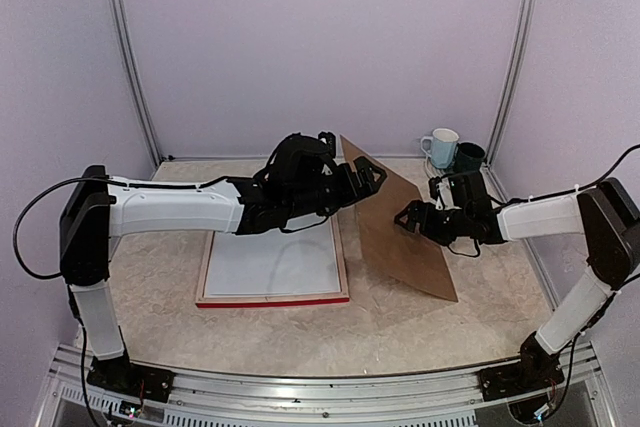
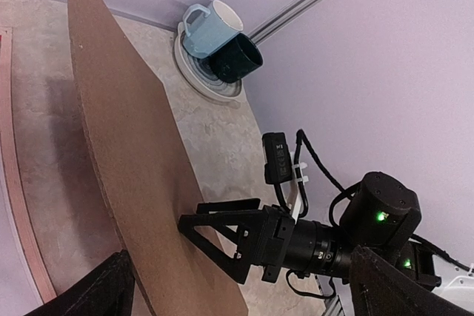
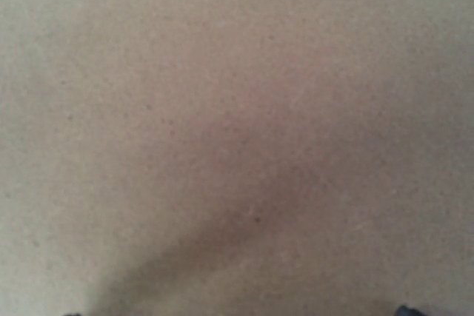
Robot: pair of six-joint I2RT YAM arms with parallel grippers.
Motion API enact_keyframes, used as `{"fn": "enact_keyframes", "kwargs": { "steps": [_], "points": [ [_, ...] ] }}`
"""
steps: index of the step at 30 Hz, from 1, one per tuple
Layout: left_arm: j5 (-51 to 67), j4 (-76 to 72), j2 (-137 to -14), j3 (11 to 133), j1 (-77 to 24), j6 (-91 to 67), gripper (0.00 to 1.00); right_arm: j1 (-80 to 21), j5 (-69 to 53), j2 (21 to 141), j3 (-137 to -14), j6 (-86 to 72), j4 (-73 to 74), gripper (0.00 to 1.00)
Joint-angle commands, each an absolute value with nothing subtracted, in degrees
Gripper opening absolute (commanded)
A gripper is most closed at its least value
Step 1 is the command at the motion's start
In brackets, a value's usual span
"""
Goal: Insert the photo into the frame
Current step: Turn over the backboard.
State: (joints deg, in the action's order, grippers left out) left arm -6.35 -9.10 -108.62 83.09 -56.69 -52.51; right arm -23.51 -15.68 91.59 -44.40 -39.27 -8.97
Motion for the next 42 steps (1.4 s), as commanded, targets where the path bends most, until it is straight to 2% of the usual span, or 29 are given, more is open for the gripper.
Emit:
{"fn": "enact_keyframes", "kwargs": {
  "steps": [1, 21, 42],
  "points": [
    [3.5, -25.4, -109.3, 85.6, -61.0, -53.8, 0.99, -28.7, -26.0, 94.2, -43.5, -37.3, -2.2, 0.91],
    [4.3, -32.8, -108.9, 86.8, -63.0, -52.9, 0.99, -30.3, -33.6, 88.1, -47.4, -40.5, -4.4, 0.91],
    [3.4, -34.4, -112.3, 85.8, -63.0, -53.4, 0.99, -30.4, -29.8, 83.6, -50.1, -39.1, 1.8, 0.93]
  ]
}}
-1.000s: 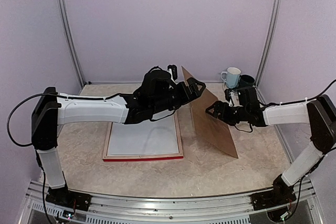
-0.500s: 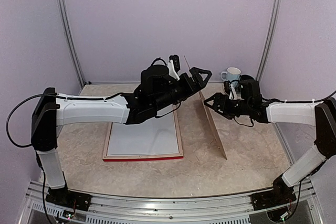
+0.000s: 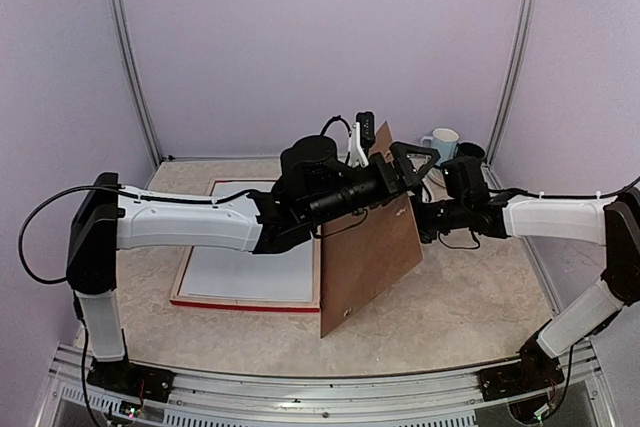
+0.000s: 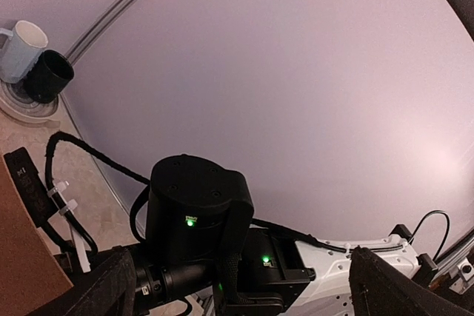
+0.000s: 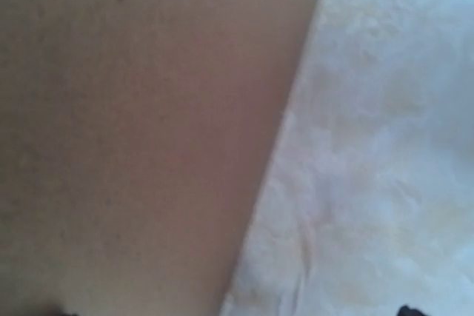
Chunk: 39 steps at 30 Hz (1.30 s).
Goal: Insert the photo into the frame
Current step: Turn over the backboard, then pass from the left arm to the right
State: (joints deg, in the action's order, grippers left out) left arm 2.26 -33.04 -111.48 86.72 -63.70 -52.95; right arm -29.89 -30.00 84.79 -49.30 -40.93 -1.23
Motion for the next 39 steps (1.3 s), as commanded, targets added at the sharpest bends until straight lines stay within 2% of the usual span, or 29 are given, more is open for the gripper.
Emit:
{"fn": "enact_keyframes", "kwargs": {
  "steps": [1, 15, 28, 39],
  "points": [
    [3.3, -34.5, -112.1, 85.5, -63.0, -53.4, 0.99, -30.4, -29.3, 83.3, -50.0, -38.8, 2.4, 0.93],
    [2.7, -31.9, -105.9, 80.9, -60.4, -51.7, 0.99, -26.4, -28.8, 78.6, -47.9, -37.7, 5.7, 0.94],
    [-4.9, -32.5, -95.3, 60.3, -58.8, -50.7, 0.99, -23.6, -35.3, 74.2, -44.8, -40.7, 2.0, 0.94],
    [-7.7, -34.8, -93.8, 51.0, -58.8, -50.9, 0.99, -21.2, -41.2, 70.6, -40.0, -49.7, -4.6, 0.93]
  ]
}}
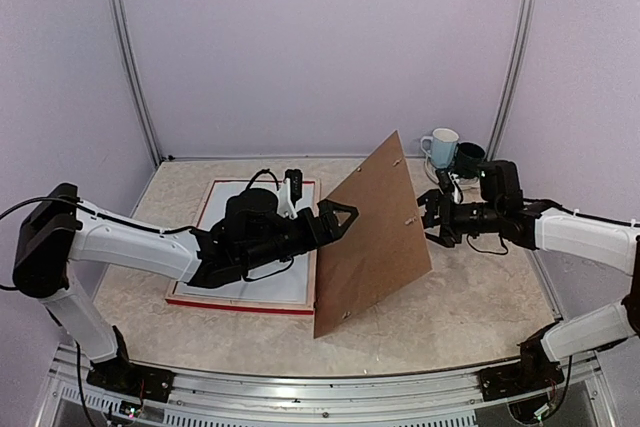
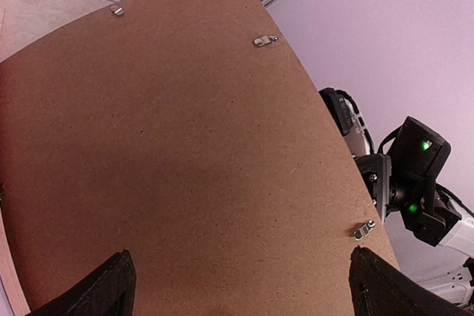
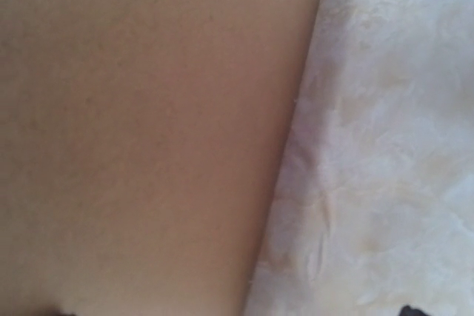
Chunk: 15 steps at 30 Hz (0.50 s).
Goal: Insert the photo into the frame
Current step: Pass from the left arm to the right
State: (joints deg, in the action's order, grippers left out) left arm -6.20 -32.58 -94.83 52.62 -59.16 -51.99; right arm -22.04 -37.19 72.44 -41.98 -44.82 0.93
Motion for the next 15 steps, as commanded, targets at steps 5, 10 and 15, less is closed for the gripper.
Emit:
{"fn": "enact_keyframes", "kwargs": {
  "steps": [5, 10, 15],
  "points": [
    [-7.5, -35.3, -94.9, 49.3, -58.8, -51.3, 0.99, -20.3, -42.7, 67.4, -36.9, -55.5, -9.8, 0.94],
    [-7.1, -35.9, -95.2, 48.8, -58.8, -51.5, 0.99, -19.7, -45.3, 65.3, -34.4, -61.6, -17.3, 0.94],
    [-7.0, -35.9, -95.4, 48.5, -58.8, -51.8, 0.99, -19.7, -47.3, 64.8, -33.1, -66.1, -23.0, 0.94]
  ]
}}
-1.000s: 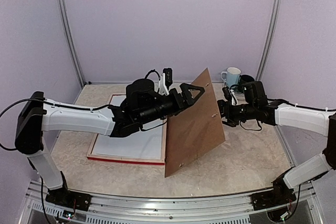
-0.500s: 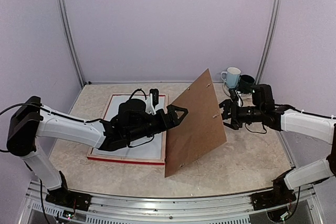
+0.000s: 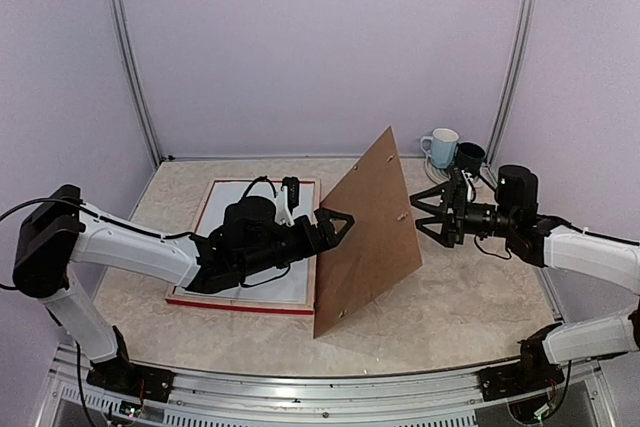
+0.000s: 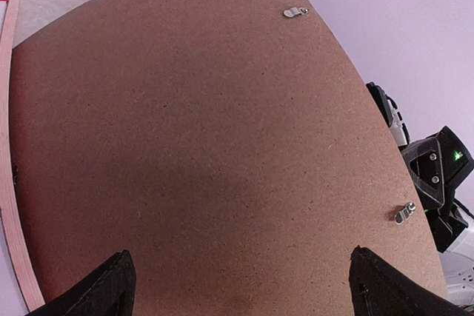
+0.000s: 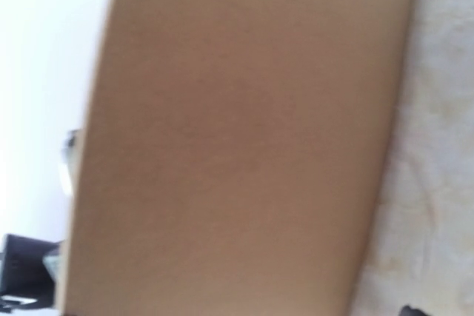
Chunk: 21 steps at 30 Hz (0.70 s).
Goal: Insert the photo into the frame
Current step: Pass from the left arm to the right
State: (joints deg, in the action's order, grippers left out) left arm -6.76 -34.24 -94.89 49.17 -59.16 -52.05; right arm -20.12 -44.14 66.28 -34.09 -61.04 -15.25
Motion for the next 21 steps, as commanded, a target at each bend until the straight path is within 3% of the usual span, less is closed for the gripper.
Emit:
{"fn": "enact_keyframes", "kwargs": {
  "steps": [1, 11, 21],
  "points": [
    [-6.9, -36.0, -95.4, 48.5, -58.9, -52.0, 0.99, -19.7, -47.2, 64.6, -33.2, -66.2, -22.8, 0.94],
    [-6.6, -36.2, -95.3, 48.3, -58.9, -52.4, 0.99, -19.6, -47.2, 61.0, -34.2, -65.8, -19.7, 0.94],
    [-6.4, -36.6, -96.0, 48.0, -59.5, -52.9, 0.99, -19.6, -44.7, 67.5, -37.8, -54.9, -4.8, 0.89]
  ]
}}
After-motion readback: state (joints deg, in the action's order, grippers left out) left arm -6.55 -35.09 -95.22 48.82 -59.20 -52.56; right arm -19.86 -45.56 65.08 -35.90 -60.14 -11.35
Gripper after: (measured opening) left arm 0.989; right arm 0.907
